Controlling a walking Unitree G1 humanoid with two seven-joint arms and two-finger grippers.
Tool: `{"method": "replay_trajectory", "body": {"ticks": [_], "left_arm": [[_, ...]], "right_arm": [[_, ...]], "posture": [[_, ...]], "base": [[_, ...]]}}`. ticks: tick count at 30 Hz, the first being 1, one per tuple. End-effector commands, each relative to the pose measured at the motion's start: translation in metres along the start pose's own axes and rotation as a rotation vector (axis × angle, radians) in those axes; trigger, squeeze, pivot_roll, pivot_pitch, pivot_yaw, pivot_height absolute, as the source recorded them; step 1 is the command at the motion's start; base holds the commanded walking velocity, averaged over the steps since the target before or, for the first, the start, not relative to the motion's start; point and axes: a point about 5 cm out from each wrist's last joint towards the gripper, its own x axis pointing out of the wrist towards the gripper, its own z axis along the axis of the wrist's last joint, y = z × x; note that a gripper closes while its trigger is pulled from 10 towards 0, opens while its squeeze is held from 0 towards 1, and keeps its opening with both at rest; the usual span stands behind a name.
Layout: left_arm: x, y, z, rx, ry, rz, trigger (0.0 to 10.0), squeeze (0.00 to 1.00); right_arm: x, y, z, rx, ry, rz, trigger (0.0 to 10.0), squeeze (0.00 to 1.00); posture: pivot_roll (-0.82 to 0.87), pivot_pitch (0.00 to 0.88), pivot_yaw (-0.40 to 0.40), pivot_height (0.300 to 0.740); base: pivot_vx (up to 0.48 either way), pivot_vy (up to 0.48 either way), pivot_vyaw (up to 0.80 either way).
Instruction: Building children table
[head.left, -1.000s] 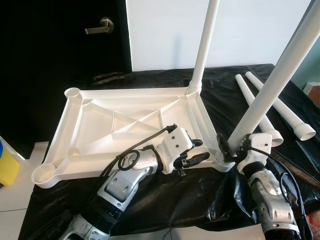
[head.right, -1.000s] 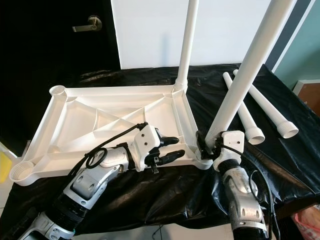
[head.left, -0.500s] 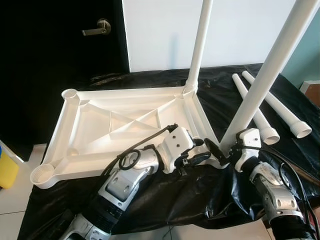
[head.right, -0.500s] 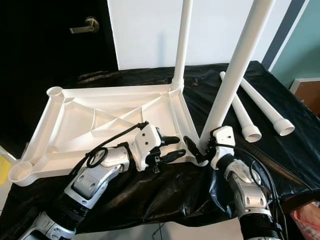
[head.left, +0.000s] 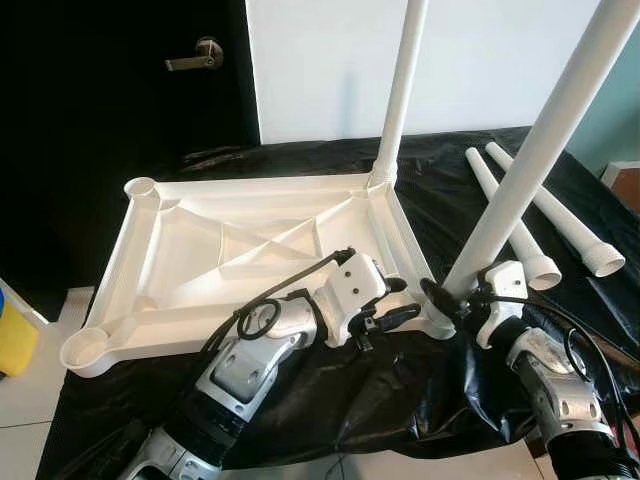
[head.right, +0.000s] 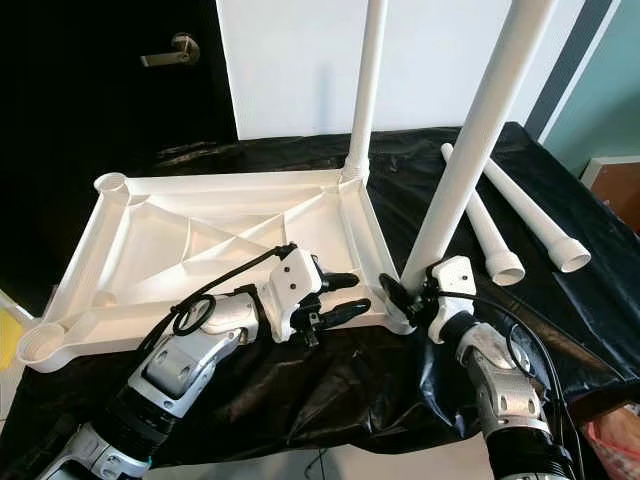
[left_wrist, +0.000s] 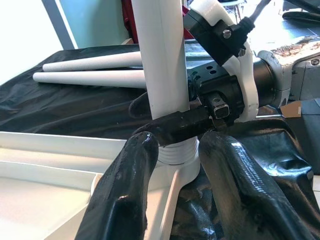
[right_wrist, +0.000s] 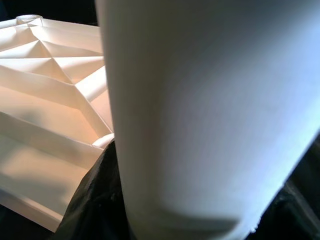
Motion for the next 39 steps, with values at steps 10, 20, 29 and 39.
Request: {"method": "replay_trajectory", "body": {"ticks": [10, 20, 29, 39], "left_arm": [[0.000, -0.001, -0.002, -0.007, 0.015, -0.033, 10.0, 0.00], [0.000, -0.003, -0.003, -0.012, 0.016, -0.033, 10.0, 0.00], [-0.001, -0.004, -0.002, -0.014, 0.015, -0.037, 10.0, 0.00], [0.000, -0.004, -0.002, -0.006, 0.017, -0.050, 10.0, 0.00]], "right_arm": [[-0.003, 0.006, -0.009, 0.039, 0.025, -0.217, 10.0, 0.00], [0.004, 0.032, -0.011, 0.133, 0.058, -0.501, 10.0, 0.00], [0.004, 0.046, -0.012, 0.197, 0.088, -0.815, 10.0, 0.00], [0.007, 0.054, -0.011, 0.219, 0.119, -0.825, 10.0, 0.00]], "posture": [[-0.06, 0.000, -0.005, 0.740], [-0.05, 0.000, -0.015, 0.740], [-0.05, 0.000, -0.018, 0.740], [-0.05, 0.000, -0.008, 0.740]], "base": [[0.000, 0.000, 0.00], [0.000, 0.000, 0.00], [0.000, 0.000, 0.00], [0.000, 0.000, 0.00]]}}
